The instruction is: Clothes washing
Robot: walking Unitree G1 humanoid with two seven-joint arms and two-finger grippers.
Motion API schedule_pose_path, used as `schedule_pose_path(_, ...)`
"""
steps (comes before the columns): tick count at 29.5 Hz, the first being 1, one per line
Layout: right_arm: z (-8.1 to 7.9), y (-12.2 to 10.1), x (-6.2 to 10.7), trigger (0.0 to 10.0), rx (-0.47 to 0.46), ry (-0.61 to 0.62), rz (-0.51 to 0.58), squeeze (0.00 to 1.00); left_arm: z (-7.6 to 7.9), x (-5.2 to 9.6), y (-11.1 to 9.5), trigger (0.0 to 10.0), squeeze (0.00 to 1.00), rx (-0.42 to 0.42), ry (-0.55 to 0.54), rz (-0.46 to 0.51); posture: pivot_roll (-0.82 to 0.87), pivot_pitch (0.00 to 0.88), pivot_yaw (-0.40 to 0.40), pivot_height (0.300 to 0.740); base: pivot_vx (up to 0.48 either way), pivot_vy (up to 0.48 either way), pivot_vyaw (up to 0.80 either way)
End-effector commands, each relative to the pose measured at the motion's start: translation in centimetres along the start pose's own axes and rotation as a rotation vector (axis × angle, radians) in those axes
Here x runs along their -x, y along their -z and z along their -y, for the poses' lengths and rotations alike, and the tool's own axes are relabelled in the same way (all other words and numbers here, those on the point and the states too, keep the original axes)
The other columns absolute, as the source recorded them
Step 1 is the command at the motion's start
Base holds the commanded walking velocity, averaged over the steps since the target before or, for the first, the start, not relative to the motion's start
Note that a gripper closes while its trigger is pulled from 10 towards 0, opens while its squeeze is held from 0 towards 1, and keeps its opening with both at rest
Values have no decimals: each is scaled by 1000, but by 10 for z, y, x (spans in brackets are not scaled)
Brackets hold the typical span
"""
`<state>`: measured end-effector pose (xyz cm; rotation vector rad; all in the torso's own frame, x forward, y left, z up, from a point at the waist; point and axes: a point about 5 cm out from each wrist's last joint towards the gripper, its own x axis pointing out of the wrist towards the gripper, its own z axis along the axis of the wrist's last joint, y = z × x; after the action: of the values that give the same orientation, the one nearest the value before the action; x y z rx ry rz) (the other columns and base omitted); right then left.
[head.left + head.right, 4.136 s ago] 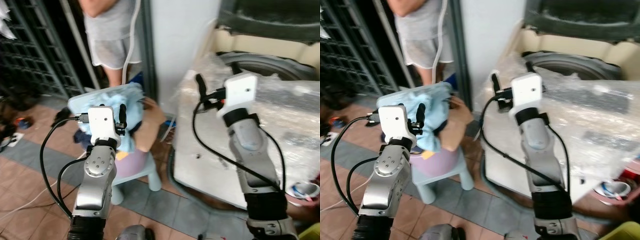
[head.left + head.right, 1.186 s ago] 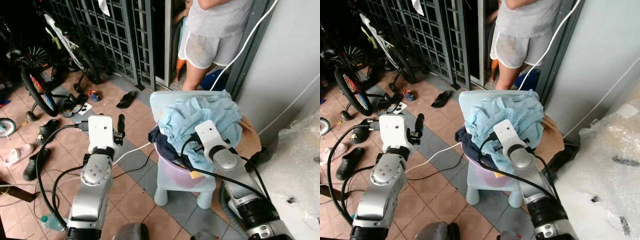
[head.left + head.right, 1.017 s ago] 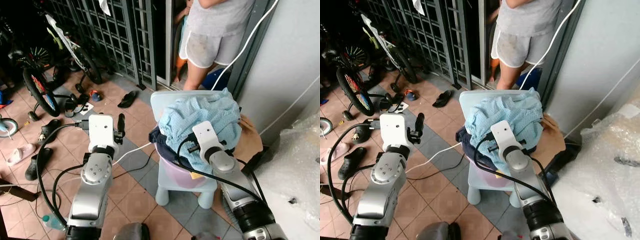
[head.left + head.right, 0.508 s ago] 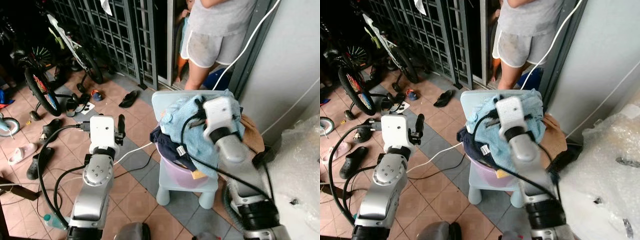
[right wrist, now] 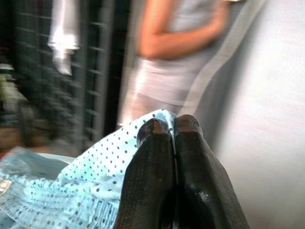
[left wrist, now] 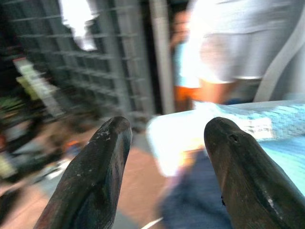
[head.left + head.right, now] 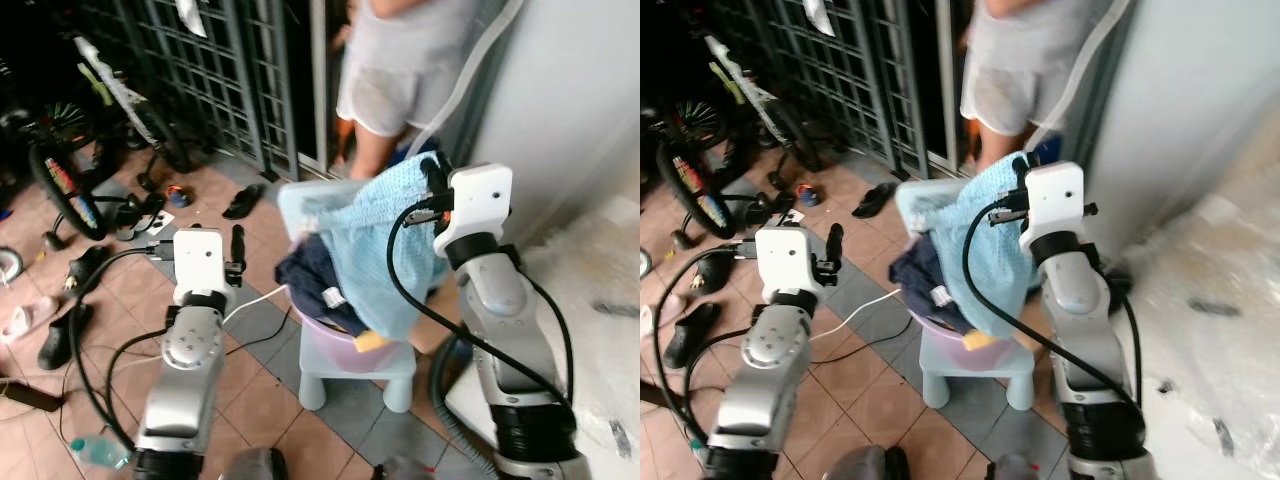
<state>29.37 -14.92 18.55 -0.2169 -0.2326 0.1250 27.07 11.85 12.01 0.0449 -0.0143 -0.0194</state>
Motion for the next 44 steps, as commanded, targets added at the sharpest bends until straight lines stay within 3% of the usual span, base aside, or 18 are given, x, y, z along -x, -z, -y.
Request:
schedule_pose_path(1,-3,-7,-1,10000,-7,0,26,0,-6,-1,0,10000,0,-17,-15,4,-73,33,99,740,0,-405,-700)
schedule_pose_path(17,0,-14,-7,10000,24,15,49,0,-4,-2,2,10000,0,-10,-15,1,-77,23,96,740,0,-306,-728)
schedule_pose_path(26,0,-12,-7,10000,37,17,45,0,-3,-4,1,10000,0,9,-12,6,-86,24,100,740,0,0,-731)
schedule_pose_path(38,-2,-10,-8,10000,39,-13,40,0,-5,-4,1,10000,0,21,-10,16,-86,29,96,740,87,0,0)
schedule_pose_path(44,-8,-19,-23,10000,62,-122,88,0,-5,-4,1,10000,0,24,-9,18,-89,25,98,740,312,0,0)
